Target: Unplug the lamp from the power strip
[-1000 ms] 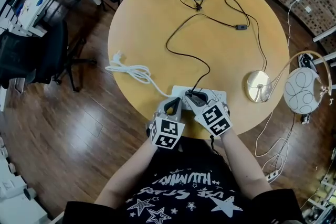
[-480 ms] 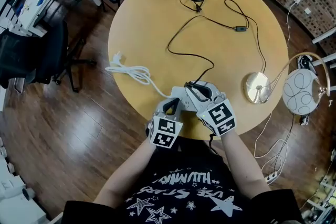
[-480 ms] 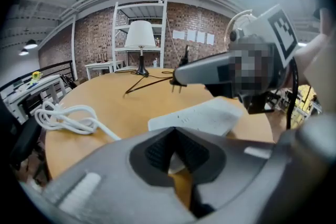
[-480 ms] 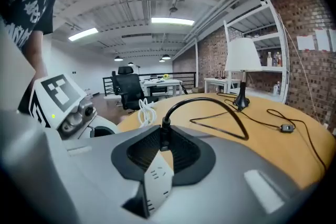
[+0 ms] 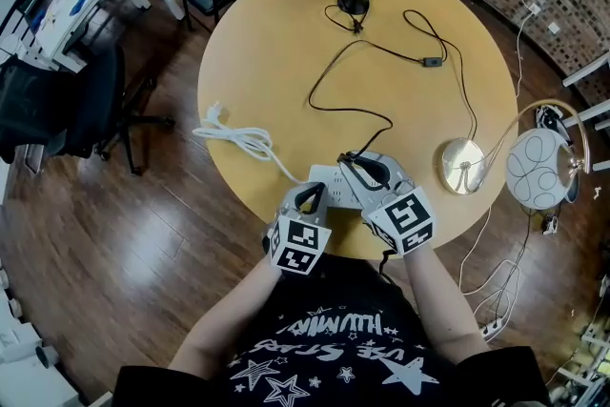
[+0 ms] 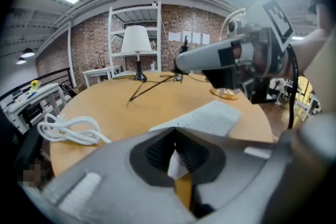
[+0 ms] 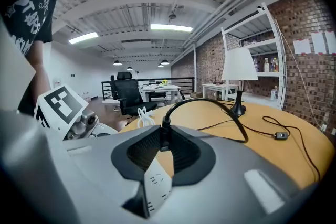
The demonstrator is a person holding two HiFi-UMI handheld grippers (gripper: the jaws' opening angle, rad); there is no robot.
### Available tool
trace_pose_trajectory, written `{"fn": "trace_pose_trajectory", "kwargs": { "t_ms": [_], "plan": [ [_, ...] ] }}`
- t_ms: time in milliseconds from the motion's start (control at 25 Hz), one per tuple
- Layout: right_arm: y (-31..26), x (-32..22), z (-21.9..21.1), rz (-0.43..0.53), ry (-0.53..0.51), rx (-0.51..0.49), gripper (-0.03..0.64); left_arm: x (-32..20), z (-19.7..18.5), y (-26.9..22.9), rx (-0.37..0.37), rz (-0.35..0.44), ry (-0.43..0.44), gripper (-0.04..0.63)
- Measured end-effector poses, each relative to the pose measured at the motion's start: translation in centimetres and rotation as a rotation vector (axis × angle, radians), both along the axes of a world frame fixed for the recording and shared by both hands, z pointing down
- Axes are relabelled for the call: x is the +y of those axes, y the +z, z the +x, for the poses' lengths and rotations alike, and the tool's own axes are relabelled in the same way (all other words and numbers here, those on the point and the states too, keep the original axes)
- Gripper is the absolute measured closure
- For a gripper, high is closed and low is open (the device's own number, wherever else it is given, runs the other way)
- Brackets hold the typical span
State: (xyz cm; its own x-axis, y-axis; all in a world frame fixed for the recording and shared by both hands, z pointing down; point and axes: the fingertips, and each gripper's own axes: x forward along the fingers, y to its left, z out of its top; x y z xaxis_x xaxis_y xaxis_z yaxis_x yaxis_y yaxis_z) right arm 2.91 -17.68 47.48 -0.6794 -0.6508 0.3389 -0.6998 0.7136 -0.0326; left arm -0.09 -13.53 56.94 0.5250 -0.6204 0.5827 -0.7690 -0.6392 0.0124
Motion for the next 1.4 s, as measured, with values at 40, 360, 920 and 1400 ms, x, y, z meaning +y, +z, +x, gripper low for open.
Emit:
{"fn": "trace_pose_trajectory", "kwargs": {
  "t_ms": [40, 360, 920, 1400],
  "plan": [
    [-0.3, 0.0, 0.0, 0.007, 0.001, -0.002, 0.558, -0.4, -0.1, -0.8, 0.011, 0.032, -0.013, 0.591],
    [-4.2, -0.2, -0.2, 0.074, 0.016, -0.047, 0.560, -3.8, -1.8, -7.3, 0.085, 0.184, -0.093, 0.591],
    [-6.4, 0.3, 1.6, 0.102, 0.094, -0.084, 0.560, -3.2, -3.8, -14.2, 0.160, 0.336, -0.116, 0.591],
    [-4.3, 0.2, 3.0, 0.079, 0.141, -0.053, 0.560, -3.6, -4.3, -13.3, 0.153, 0.311, -0.129, 0.591]
  ]
}}
